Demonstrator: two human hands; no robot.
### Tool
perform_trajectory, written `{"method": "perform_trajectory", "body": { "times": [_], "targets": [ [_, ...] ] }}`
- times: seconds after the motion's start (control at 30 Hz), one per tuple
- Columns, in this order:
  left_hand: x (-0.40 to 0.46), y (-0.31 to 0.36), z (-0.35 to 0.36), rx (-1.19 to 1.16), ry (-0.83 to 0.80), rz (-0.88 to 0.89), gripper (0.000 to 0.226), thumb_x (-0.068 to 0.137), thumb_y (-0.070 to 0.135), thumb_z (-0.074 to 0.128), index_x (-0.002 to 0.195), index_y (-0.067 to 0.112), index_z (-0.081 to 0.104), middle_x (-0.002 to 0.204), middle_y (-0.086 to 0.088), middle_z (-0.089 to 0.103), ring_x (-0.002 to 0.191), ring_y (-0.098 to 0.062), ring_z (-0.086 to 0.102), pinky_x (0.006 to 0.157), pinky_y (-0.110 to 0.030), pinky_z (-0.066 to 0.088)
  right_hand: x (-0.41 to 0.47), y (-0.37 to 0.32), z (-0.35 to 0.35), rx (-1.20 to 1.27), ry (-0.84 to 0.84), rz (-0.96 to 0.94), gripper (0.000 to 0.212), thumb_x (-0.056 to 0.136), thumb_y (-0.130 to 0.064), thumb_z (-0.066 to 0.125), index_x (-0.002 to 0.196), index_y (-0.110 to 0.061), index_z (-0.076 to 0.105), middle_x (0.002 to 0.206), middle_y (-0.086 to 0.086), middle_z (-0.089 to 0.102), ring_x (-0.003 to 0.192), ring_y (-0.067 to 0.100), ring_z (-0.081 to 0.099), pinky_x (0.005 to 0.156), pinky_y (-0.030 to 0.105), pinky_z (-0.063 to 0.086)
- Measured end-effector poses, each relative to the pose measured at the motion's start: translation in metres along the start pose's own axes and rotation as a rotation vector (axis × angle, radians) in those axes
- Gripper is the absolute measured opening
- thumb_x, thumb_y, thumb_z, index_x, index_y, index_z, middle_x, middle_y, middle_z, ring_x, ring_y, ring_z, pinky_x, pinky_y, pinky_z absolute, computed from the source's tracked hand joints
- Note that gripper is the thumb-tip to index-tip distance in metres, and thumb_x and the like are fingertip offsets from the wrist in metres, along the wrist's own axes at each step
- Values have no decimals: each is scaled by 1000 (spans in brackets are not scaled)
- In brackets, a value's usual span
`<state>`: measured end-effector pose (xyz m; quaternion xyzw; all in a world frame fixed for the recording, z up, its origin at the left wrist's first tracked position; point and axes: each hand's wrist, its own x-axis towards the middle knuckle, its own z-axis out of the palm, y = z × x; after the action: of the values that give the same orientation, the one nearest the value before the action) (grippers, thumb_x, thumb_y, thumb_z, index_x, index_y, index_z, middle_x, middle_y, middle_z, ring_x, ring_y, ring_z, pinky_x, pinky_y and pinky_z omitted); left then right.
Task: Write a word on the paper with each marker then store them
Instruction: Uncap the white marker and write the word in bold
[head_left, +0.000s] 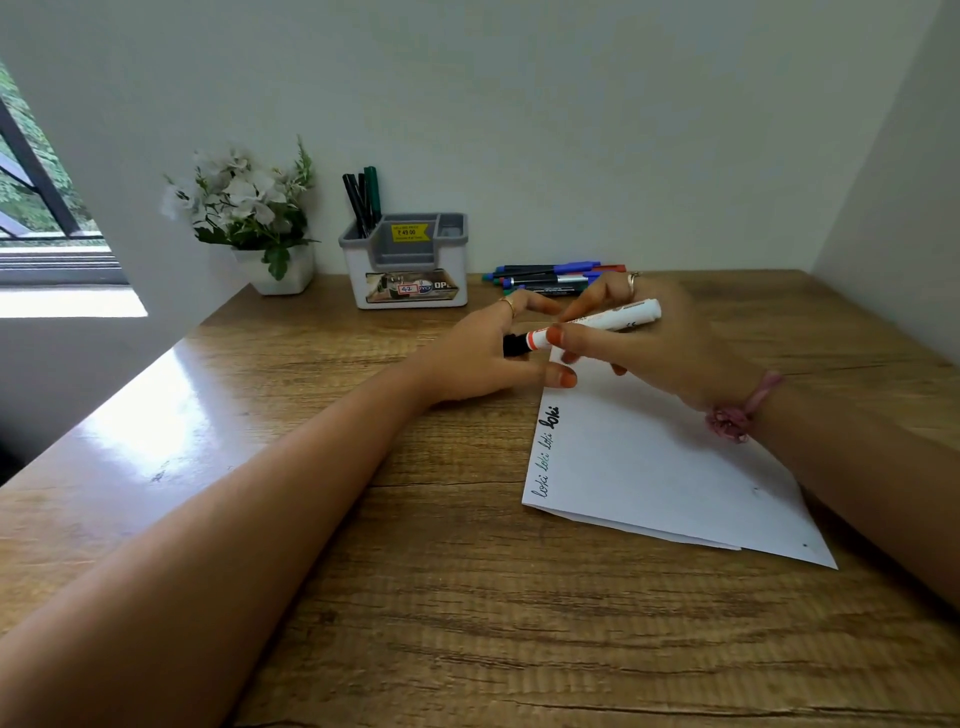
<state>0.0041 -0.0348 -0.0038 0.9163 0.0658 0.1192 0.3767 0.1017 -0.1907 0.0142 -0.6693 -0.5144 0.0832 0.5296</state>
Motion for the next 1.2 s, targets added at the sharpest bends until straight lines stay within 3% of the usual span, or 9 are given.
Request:
{"method": "perform_trajectory", "body": {
  "times": [0.13,0.23,0.33,0.43,0.63,0.8,0.93,1.1,1.2],
  "targets": [
    [2,2,0,-23,10,-26,61,71,44,76,122,36,43,121,10,57,113,-7,51,96,-29,42,0,-1,-8,-32,-19,3,17,69,-27,77,84,-21,71,59,-15,66,48,2,57,43,13,42],
    [0,3,-1,-119,-24,-18,57,73,31,77,120,34,44,117,8,63,111,-7,56,100,-31,42,1,4,-12,-14,-72,14,13,77,-18,73,89,-23,71,66,-4,69,52,6,59,45,17,44],
    [-2,3,-5,-273,18,1,50,80,9,70,118,29,45,107,8,61,95,-4,59,83,-20,46,4,7,-23,104,-99,72,18,86,-6,62,91,-21,71,75,5,70,60,13,63,49,20,47],
    [-2,8,-13,-580,132,-4,32,87,-4,52,111,17,52,96,1,56,76,-8,54,61,-20,46,7,12,-30,109,-126,92,18,78,-20,68,96,-24,68,86,3,73,66,12,66,52,19,49],
    [4,11,-15,-962,350,-10,16,90,4,54,105,8,52,95,-8,66,72,-11,65,69,-23,57,8,26,-23,-16,53,11,16,83,-15,69,94,-24,63,79,-9,73,58,6,64,50,16,46],
    [10,9,-2,-1136,490,-66,26,89,14,57,114,7,59,103,-9,70,100,-18,66,92,-35,53,1,23,-9,-249,200,-163,18,85,-16,67,103,-12,66,85,6,71,57,10,62,54,16,47],
    [12,17,6,-1389,497,-75,26,92,10,52,116,3,58,99,-11,70,94,-19,69,87,-35,55,-4,22,-3,-435,271,-267,23,87,-19,64,105,-5,67,70,-8,61,55,3,57,54,8,40],
    [12,23,13,-1426,523,-100,23,94,7,48,115,4,58,102,-14,68,89,-20,69,80,-34,58,-5,21,1,-440,283,-214,19,89,-12,62,105,-4,68,71,-14,63,57,-13,53,54,3,35],
    [12,26,13,-1414,523,-113,23,95,7,46,115,4,58,99,-13,68,88,-21,69,77,-33,59,-5,21,4,-426,247,-151,14,92,-12,58,94,-6,70,47,-28,53,50,-9,51,50,5,33]
  ]
}}
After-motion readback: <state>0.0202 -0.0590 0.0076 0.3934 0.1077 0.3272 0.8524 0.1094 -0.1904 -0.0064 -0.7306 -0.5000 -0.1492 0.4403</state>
